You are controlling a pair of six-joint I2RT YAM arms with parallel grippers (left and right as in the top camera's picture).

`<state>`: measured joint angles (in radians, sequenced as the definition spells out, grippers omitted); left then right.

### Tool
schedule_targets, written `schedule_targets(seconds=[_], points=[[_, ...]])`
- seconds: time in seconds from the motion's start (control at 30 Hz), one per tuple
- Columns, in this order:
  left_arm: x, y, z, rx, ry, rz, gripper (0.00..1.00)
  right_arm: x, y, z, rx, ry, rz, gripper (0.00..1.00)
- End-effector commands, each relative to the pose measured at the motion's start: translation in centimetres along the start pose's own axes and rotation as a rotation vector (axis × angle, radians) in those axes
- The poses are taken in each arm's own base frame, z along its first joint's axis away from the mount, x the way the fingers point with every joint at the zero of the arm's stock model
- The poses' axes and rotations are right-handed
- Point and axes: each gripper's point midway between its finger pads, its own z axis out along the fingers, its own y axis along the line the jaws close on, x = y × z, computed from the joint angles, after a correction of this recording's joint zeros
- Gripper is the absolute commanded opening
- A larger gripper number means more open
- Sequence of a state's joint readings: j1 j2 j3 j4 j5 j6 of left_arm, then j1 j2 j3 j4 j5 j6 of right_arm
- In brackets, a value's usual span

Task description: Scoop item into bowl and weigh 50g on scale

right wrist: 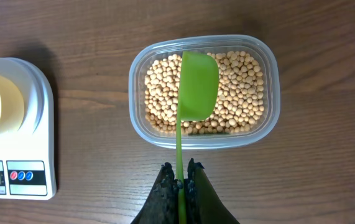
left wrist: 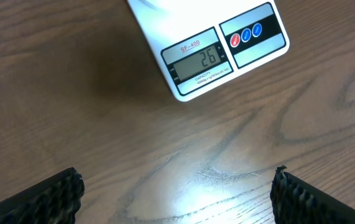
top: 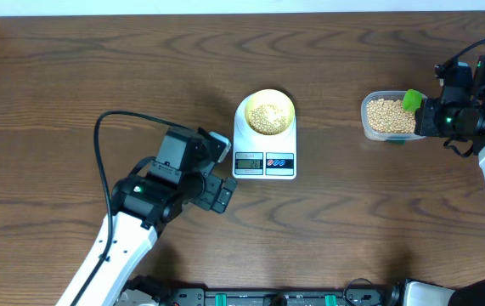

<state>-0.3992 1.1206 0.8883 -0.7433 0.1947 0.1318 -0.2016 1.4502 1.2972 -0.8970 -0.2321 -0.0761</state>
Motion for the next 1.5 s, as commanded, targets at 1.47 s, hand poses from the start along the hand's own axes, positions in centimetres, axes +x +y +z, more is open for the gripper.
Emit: schedule_targets(seconds=[1.47], points=[[-0.3, 1.0, -0.2, 0.02, -0.021, -0.036, 0.98, 0.0, -0.6, -0.2, 0.037, 0.011, 0.014, 0.01]])
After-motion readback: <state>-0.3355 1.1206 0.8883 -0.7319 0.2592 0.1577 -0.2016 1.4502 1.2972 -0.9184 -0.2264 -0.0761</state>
